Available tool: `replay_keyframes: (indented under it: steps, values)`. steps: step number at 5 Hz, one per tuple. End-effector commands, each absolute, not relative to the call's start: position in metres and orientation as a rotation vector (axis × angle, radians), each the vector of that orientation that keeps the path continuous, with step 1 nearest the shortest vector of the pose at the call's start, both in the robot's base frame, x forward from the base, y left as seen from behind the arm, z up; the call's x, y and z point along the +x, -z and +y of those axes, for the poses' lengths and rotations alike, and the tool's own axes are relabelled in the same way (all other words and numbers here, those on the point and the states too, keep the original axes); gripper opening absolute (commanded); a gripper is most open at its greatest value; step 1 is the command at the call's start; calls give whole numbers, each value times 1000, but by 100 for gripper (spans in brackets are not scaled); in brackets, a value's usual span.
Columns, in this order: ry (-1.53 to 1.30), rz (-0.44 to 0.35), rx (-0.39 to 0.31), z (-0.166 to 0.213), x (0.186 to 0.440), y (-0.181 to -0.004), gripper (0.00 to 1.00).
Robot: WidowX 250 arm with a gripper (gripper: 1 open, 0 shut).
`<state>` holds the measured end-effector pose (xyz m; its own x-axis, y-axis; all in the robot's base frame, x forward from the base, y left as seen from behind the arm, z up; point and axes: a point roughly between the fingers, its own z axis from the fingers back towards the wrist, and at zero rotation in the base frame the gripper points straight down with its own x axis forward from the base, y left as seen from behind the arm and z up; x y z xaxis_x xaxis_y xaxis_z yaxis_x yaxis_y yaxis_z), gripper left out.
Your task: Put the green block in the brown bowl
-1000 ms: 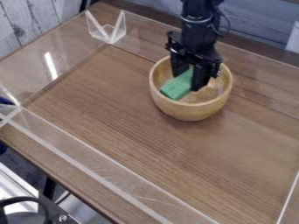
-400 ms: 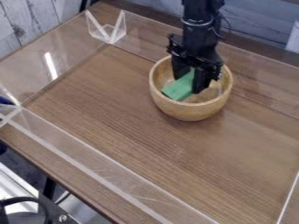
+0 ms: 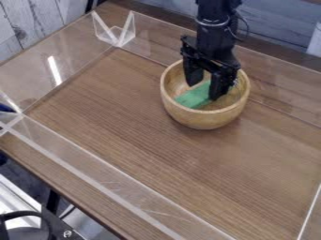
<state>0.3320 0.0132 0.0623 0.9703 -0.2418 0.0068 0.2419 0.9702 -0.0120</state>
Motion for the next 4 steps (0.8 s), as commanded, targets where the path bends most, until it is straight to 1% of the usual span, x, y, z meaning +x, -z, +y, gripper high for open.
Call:
replay_keyframes:
  steps: [1, 2, 3, 4]
  values:
    - [234, -94, -8, 16, 342, -94, 100]
    - [219, -111, -13, 20, 341, -104, 100]
    - [197, -141, -14, 26, 339, -119, 100]
    - [185, -152, -10, 30, 340, -122, 100]
